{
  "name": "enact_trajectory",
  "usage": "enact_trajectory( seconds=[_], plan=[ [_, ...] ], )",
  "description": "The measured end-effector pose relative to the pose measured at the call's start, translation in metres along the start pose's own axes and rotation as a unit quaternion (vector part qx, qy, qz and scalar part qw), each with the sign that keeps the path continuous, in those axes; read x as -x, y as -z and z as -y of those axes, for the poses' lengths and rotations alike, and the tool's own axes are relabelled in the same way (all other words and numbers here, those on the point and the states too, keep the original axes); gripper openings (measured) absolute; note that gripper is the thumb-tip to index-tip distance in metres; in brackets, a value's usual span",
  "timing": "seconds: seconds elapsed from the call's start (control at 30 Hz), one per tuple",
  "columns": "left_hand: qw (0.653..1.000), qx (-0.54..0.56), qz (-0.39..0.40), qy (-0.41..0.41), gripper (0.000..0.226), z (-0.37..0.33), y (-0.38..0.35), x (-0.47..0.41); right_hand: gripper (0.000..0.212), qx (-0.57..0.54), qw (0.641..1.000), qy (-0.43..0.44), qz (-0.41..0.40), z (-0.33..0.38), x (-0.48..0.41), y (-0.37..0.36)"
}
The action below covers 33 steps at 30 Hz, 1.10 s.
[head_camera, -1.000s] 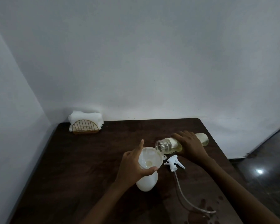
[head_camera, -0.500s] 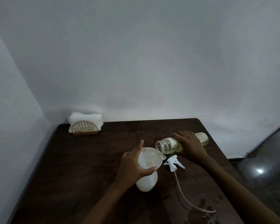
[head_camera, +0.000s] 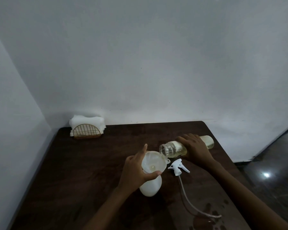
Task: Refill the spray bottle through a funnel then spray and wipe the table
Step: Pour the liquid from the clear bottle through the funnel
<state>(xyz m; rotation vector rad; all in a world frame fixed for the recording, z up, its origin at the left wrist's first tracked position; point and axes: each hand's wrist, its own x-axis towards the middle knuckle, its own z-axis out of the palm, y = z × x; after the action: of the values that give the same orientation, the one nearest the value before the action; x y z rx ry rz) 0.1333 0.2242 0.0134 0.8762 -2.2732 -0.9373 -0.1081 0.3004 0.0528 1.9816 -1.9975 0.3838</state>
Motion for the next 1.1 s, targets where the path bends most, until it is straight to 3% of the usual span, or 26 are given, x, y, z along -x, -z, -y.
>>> enact_trajectory(
  seconds=[0.33, 1.1],
  plan=[
    [1.000, -0.023, -0.013, -0.011, 0.091, -0.0021, 0.0003, -0.0004, 0.048, -0.006, 1.000, 0.008, -0.003, -0.0008, 0.0001, 0.0017],
    [1.000, 0.007, 0.012, 0.018, 0.090, -0.0033, -0.0009, -0.0009, 0.060, 0.001, 1.000, 0.013, -0.012, -0.0014, 0.0008, 0.0025]
  ],
)
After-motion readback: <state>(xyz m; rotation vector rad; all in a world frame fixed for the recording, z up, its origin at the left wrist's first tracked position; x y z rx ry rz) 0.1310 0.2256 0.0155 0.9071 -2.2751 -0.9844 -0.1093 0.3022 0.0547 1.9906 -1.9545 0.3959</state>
